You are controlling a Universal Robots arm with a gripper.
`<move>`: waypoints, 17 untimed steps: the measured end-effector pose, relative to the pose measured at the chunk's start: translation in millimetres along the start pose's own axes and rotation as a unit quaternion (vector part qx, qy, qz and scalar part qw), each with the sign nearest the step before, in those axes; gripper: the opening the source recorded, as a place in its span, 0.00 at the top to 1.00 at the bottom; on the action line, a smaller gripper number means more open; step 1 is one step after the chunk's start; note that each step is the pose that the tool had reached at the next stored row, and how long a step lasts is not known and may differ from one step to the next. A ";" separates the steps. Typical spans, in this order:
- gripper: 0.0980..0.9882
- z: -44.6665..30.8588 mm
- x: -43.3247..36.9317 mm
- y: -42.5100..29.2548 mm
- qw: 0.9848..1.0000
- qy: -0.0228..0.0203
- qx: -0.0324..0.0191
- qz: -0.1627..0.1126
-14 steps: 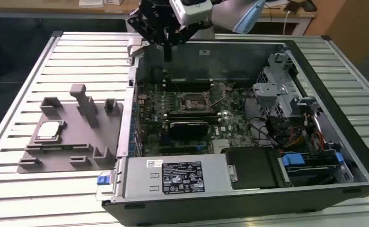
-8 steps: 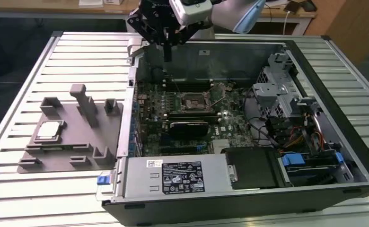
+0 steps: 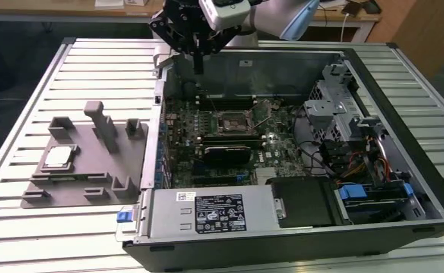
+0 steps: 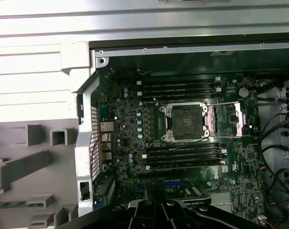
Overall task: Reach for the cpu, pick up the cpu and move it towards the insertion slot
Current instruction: 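Reach for the cpu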
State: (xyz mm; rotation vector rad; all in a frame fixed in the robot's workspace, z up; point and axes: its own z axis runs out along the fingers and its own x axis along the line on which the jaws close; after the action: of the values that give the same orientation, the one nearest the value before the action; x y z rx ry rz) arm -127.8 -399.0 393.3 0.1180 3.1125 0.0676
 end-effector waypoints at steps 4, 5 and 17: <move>0.99 0.0 3.9 -0.3 1.000 0.000 0.000 0.000; 0.99 0.0 5.2 -0.4 1.000 0.000 0.000 0.000; 0.99 0.8 26.6 -2.0 1.000 0.000 0.000 0.000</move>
State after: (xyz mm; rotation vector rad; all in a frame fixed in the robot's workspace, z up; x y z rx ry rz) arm -154.4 -398.9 391.8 0.1188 3.1124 0.0677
